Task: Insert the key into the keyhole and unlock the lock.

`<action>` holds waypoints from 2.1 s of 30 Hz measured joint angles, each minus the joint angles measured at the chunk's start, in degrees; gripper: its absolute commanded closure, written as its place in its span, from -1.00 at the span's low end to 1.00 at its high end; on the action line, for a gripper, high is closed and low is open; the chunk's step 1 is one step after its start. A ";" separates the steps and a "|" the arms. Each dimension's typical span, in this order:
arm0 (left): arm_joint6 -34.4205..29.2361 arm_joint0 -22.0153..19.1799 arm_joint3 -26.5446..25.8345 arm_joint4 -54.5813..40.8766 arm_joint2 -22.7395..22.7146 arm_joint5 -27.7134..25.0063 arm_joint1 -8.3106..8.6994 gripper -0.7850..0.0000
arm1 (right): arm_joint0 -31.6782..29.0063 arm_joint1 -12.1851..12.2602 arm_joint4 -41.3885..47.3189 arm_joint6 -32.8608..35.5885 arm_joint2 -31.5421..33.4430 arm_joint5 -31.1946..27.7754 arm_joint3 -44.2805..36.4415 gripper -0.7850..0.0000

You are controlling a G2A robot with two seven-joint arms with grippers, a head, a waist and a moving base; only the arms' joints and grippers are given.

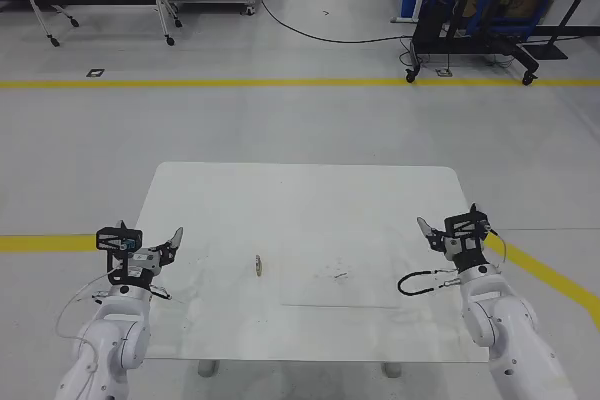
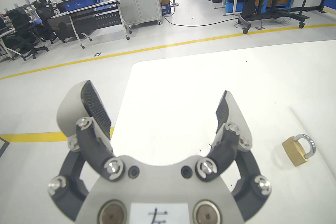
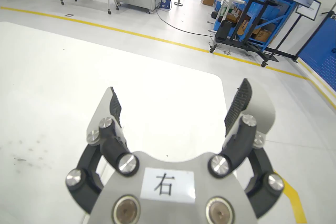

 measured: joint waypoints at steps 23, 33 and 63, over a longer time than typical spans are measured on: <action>0.00 0.00 0.00 0.00 0.00 0.00 0.00 -1.00 | 16.73 0.61 -1.63 18.66 -13.16 -35.88 13.20 -0.58; 0.00 0.00 0.00 0.00 0.00 0.00 0.00 -1.00 | 20.26 0.76 -0.96 17.88 -16.76 -44.32 16.24 0.02; 0.00 0.00 0.00 0.00 0.00 0.00 0.00 -1.00 | 25.74 1.44 3.09 25.58 -24.16 -53.04 19.92 1.00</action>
